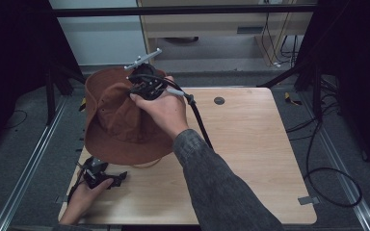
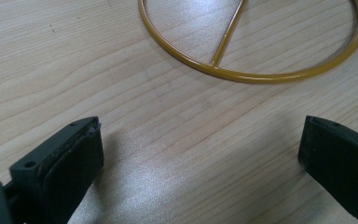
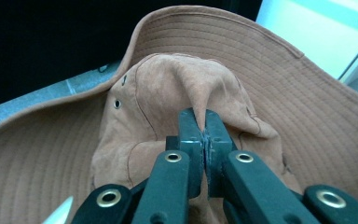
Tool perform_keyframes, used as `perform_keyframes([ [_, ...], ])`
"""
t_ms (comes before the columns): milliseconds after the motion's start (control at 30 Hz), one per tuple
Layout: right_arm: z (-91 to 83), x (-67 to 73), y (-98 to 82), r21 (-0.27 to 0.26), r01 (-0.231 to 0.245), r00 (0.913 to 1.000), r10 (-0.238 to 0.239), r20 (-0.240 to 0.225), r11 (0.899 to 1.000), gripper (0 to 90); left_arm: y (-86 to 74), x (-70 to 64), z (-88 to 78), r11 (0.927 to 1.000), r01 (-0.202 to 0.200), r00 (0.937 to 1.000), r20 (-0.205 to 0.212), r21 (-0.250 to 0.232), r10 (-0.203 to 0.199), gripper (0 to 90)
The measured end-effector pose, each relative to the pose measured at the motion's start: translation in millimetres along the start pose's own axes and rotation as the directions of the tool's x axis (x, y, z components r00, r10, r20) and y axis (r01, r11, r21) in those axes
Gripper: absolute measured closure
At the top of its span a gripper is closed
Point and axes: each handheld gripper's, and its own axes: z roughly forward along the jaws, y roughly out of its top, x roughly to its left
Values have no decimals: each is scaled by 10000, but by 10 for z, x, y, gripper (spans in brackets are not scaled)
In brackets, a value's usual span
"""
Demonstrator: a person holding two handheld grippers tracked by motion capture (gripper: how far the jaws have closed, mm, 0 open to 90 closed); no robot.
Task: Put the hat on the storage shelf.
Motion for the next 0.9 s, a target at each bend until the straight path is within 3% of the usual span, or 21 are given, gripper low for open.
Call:
perform_keyframes([
  [567, 110, -17, -32, 87, -200, 9998, 201, -60, 9998, 890, 0, 4, -2, 10000, -1, 10000, 8, 1, 1, 0],
  [900, 174, 36, 27, 353, -43, 10000, 43, -8, 9994, 886, -1, 5, -1, 10000, -20, 10000, 32, 8, 20, 0],
])
